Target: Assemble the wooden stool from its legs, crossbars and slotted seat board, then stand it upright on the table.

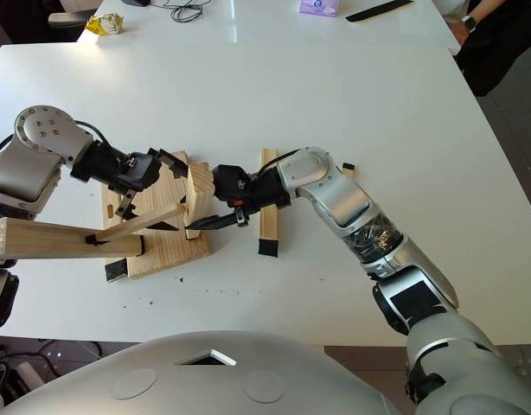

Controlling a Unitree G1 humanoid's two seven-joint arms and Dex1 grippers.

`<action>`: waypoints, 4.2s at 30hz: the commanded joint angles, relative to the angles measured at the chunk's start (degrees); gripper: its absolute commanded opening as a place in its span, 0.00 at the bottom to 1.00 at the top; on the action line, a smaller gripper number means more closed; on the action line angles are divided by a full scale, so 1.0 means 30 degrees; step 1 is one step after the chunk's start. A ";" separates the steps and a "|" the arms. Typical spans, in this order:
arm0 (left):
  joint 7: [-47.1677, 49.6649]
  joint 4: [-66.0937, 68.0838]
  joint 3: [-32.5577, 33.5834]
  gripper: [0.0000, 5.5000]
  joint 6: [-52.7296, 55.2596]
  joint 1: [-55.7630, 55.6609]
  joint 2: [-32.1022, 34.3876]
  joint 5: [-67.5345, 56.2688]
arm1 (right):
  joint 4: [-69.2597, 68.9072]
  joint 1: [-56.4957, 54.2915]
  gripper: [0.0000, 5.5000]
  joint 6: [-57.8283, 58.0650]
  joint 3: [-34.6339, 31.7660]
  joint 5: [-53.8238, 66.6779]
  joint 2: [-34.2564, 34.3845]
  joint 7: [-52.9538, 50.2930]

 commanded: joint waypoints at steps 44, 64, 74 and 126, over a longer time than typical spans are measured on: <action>0.5161 0.6760 0.5737 0.94 -0.0228 -0.4349 -0.1538 0.1476 | 0.0911 0.1360 0.37 0.1930 0.1767 -0.2477 -0.0786 -0.0334; 0.4230 0.8315 0.5811 0.94 -0.4571 -0.1351 0.1379 0.3558 | 0.0898 0.1553 0.37 0.1783 0.1549 -0.2608 -0.1234 -0.0475; 0.7407 1.1975 0.5697 0.94 -0.8526 -0.1152 0.2067 0.6126 | 0.0219 0.1539 0.37 0.2081 0.1256 -0.2961 -0.2642 -0.0399; 0.5094 -0.6516 0.4866 0.94 0.6289 -0.0055 0.0266 -0.3830 | 0.0148 0.2573 0.37 0.2238 -0.0572 -0.3166 -0.5620 -0.0594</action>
